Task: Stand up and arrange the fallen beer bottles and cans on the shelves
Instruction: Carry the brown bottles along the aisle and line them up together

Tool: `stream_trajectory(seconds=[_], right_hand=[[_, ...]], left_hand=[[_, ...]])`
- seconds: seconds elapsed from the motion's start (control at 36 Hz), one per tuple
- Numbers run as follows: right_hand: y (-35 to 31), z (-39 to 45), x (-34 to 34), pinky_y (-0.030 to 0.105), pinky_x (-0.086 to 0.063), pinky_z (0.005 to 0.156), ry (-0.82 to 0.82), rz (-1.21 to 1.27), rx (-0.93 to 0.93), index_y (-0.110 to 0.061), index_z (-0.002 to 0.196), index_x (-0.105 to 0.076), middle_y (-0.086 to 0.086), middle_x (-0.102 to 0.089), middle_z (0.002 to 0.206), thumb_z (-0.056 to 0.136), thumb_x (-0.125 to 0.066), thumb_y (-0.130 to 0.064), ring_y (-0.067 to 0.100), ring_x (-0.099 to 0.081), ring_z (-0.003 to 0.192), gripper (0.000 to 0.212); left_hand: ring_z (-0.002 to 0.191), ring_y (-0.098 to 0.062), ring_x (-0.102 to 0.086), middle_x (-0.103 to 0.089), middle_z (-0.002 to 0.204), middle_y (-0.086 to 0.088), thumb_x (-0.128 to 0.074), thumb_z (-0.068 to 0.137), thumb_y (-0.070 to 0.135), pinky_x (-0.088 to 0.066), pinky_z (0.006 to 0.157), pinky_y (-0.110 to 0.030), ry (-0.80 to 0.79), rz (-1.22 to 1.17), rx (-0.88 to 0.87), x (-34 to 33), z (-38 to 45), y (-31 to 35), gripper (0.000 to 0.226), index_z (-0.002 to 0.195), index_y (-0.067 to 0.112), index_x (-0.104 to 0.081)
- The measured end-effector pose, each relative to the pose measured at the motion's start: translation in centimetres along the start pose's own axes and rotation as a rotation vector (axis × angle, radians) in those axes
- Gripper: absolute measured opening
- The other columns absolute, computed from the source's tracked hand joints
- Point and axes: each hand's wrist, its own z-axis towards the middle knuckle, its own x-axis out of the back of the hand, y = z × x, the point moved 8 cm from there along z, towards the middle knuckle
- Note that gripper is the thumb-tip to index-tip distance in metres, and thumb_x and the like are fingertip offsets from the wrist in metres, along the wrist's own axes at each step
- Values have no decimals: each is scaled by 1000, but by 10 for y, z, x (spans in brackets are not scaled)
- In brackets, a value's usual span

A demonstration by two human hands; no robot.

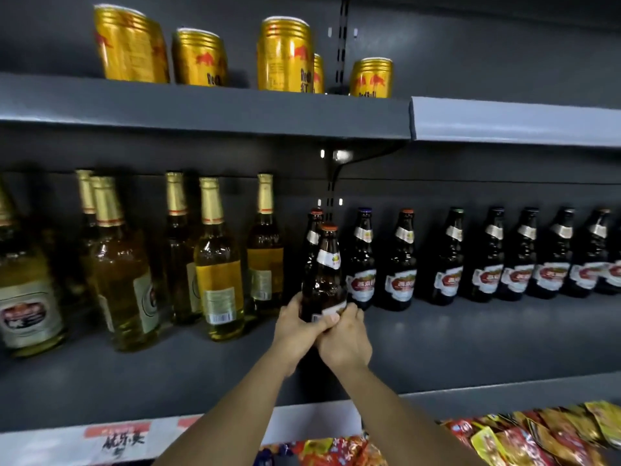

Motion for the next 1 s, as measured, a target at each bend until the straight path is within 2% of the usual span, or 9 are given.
stream_trajectory(seconds=[0.03,0.11,0.17,0.33,0.44,0.67,0.75,0.86,1.0], right_hand=[[-1,-1,0,34,-43,74,-4,-6,-1,-14,123,-38,3,-43,125,89,-57,-36,24,-51,113,45],[-2,-2,-1,37,-44,80,-31,-22,-8,-12,125,-36,6,-41,128,92,-54,-33,26,-47,118,44],[-1,-5,-1,39,-45,84,-64,-50,-7,-11,127,-35,7,-41,130,92,-53,-32,27,-46,120,45],[12,-16,6,37,-43,95,-134,-172,49,-14,131,-36,6,-45,132,82,-70,-47,26,-43,127,68],[19,-33,14,36,-40,98,-163,-224,124,-15,135,-39,6,-46,137,89,-63,-47,27,-39,131,60],[-2,-90,17,36,-35,108,-184,-306,459,-15,143,-37,4,-46,143,96,-50,-43,25,-40,132,56],[-23,-119,4,36,-30,111,-244,-297,573,-15,143,-36,5,-44,145,98,-49,-40,25,-37,134,54],[-58,-170,-25,34,-30,110,-320,-285,696,-16,144,-37,4,-46,144,98,-48,-40,24,-39,133,53],[-97,-254,-74,35,-30,111,-469,-283,841,-16,142,-40,5,-47,143,97,-48,-42,25,-41,132,52]], left_hand=[[111,-11,-60,-60,124,2,-82,48,54,-52,97,-33,6,-3,3,0,-1,0,89,130,33,-54],[114,-12,-58,-59,126,4,-84,68,38,-49,100,-34,17,42,4,0,-5,0,75,134,28,-50],[116,-13,-56,-58,128,4,-82,75,34,-47,102,-34,22,86,23,3,-9,-1,72,137,25,-47],[131,-21,-47,-47,145,-5,-68,84,50,-40,109,-39,90,286,58,26,-39,-2,76,147,19,-36],[132,-28,-45,-48,143,-13,-54,95,44,-37,105,-35,205,454,62,49,-69,2,60,144,11,-40],[127,-36,-45,-49,138,-18,-45,98,48,-38,104,-43,381,691,128,90,-143,5,57,142,12,-42],[124,-35,-47,-50,136,-17,-46,98,47,-40,101,-42,432,755,169,112,-180,1,54,139,12,-46],[129,-33,-44,-51,140,-13,-49,98,44,-37,106,-41,535,844,193,153,-240,-2,51,138,13,-50],[137,-31,-36,-42,149,-7,-46,97,48,-30,112,-41,625,1005,375,220,-331,-27,53,142,20,-45]])
